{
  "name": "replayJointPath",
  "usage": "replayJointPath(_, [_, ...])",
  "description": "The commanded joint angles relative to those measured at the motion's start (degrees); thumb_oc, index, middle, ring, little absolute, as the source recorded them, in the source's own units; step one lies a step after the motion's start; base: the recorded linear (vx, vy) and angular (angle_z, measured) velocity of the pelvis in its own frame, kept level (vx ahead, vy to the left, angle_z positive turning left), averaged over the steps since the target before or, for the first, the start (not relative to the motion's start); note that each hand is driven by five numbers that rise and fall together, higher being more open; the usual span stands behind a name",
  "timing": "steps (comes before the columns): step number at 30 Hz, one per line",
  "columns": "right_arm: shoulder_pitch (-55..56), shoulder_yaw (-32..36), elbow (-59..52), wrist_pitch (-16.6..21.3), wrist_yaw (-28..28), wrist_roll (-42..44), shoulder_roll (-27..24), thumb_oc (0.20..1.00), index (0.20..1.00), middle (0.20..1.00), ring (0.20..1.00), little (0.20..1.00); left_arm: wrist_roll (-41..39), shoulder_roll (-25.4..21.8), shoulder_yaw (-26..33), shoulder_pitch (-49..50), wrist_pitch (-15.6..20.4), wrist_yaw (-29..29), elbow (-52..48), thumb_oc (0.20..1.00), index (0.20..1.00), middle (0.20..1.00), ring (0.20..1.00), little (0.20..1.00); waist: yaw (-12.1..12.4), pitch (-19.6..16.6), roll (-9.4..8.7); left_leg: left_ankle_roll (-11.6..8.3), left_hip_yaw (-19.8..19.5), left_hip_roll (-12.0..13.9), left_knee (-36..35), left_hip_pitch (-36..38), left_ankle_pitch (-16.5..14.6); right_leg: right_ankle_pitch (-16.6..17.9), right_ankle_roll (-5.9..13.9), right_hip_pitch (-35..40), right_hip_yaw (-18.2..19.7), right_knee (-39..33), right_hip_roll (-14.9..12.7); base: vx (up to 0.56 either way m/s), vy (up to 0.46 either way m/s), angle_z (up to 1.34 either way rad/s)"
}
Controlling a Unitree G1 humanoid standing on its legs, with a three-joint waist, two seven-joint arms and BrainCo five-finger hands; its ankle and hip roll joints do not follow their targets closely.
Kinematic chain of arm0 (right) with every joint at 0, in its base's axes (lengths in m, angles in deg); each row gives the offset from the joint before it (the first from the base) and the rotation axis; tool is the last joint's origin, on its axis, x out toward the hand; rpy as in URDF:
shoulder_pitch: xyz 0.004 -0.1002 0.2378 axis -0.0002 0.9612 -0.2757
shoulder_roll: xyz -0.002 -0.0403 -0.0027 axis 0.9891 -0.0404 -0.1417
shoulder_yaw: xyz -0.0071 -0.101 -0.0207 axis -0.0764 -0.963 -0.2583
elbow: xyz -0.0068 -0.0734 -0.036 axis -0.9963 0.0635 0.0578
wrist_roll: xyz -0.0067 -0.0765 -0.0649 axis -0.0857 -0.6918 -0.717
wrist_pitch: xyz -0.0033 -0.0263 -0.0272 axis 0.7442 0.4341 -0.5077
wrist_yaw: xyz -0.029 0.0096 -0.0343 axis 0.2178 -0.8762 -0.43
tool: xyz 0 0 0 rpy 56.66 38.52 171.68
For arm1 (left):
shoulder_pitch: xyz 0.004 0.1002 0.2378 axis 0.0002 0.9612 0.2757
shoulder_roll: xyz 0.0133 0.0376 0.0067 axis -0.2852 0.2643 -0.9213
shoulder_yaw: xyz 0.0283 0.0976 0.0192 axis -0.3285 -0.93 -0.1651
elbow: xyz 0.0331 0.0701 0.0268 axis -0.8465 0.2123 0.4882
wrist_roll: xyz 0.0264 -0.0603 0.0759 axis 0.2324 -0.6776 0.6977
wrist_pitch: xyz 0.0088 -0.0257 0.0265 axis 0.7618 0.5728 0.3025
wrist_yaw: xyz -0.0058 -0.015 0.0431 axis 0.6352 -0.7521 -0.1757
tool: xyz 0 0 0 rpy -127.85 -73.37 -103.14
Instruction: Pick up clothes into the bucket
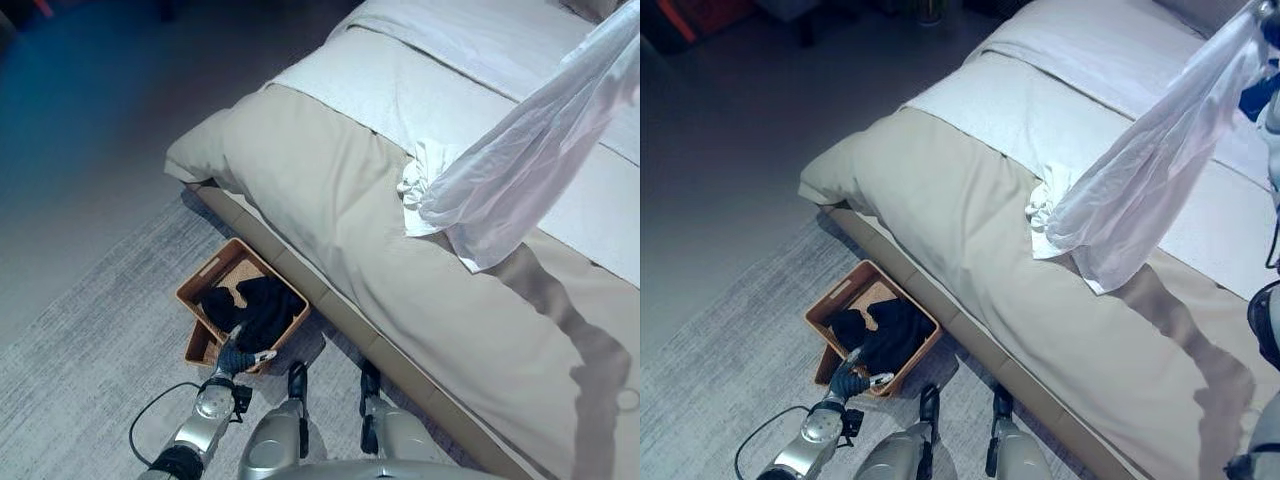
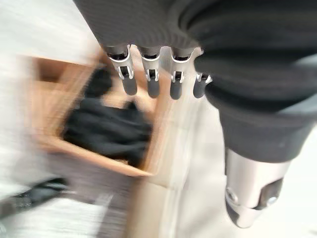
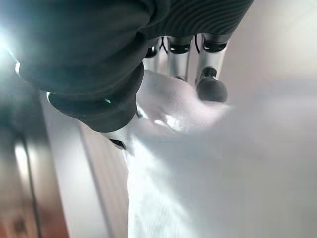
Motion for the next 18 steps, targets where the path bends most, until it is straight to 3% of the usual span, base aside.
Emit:
replayJointPath(1, [-8.8, -2.8, -1.9, 2.2, 4.7, 0.0, -2.3, 0.2, 0.2, 0.2, 0.2, 0.2, -2.4, -4.9, 0.4, -2.2, 3.3, -2.3, -8.7, 1.0, 1.0, 1.0, 1.0, 1.0, -0.5, -6.0, -3.3, -1.23, -1.3, -0.4, 5.0, 0.1, -6.7, -5.8, 4.11, 0.9, -1.6, 7.2, -2.8, 0.06, -0.003, -0.01])
replayJointPath(2, [-11.2, -5.0, -2.2, 2.2, 4.1, 0.5, -1.8, 0.2, 0.2, 0.2, 0.2, 0.2, -4.4, -8.7, 1.1, -4.7, 4.2, -3.5, -16.2, 1.0, 1.0, 1.0, 1.0, 1.0, -0.9, -7.4, -3.41, -1.34, -1.1, -0.2, 4.8, 1.2, -6.9, -6.1, 4.17, 1.9, -1.5, 7.0, -2.7, 0.05, -0.008, -0.01])
replayJointPath(3, [-11.5, -5.1, -2.0, 2.2, 4.1, 0.6, -1.7, 0.2, 0.2, 0.2, 0.2, 0.2, -4.5, -8.8, 1.3, -4.6, 4.0, -3.6, -16.5, 1.0, 1.0, 1.0, 1.0, 1.0, -0.9, -7.3, -3.39, -1.34, -1.1, -0.1, 4.7, 1.3, -6.9, -6.1, 4.17, 1.9, -1.5, 6.9, -2.7, 0.13, -0.02, -0.06])
replayJointPath(4, [-13.8, -7.7, -3.5, 2.4, 3.0, 1.4, -0.9, 0.2, 0.2, 0.2, 0.2, 0.2, -6.4, -11.7, 1.9, -9.0, 4.6, -4.0, -22.7, 1.0, 1.0, 1.0, 1.0, 1.0, -1.5, -8.8, -3.41, -1.52, -0.8, 0.2, 4.3, 2.8, -7.5, -6.7, 4.18, 3.2, -1.4, 6.8, -2.5, 0.08, -0.017, -0.05])
replayJointPath(7, [-14.7, -8.9, -9.0, 2.7, 1.6, 3.2, -0.8, 0.2, 0.2, 0.2, 0.2, 0.2, -8.3, -13.6, 3.4, -14.8, 5.0, -3.7, -29.9, 1.0, 1.0, 1.0, 1.0, 1.0, -2.4, -10.8, -3.32, -1.62, -0.4, 0.4, 3.7, 4.4, -7.8, -7.0, 4.15, 4.6, -1.2, 6.3, -2.2, 0.09, -0.021, -0.01])
replayJointPath(11, [-15.6, -11.0, -12.1, 3.0, -0.9, 5.3, 0.3, 0.2, 0.2, 0.2, 0.2, 0.2, -12.3, -13.9, 0.7, -24.5, 5.1, -3.8, -31.1, 1.0, 1.0, 1.0, 1.0, 1.0, -3.6, -13.0, -3.29, -1.69, 0.1, 0.6, 3.1, 5.8, -7.6, -6.9, 4.08, 5.7, -1.1, 5.8, -2.1, 0.05, -0.021, -0.06])
replayJointPath(18, [-13.5, -14.0, -22.5, 4.3, -7.1, 9.9, 1.4, 0.2, 0.2, 0.2, 0.2, 0.2, -16.6, -14.0, -10.6, -44.1, 3.8, -5.1, -25.5, 1.0, 1.0, 1.0, 1.0, 1.0, -4.7, -14.7, -2.37, -1.84, 1.0, 1.1, 2.4, 7.8, -7.4, -6.8, 4.09, 7.5, -0.5, 5.0, -1.7, 0.01, -0.014, -0.12])
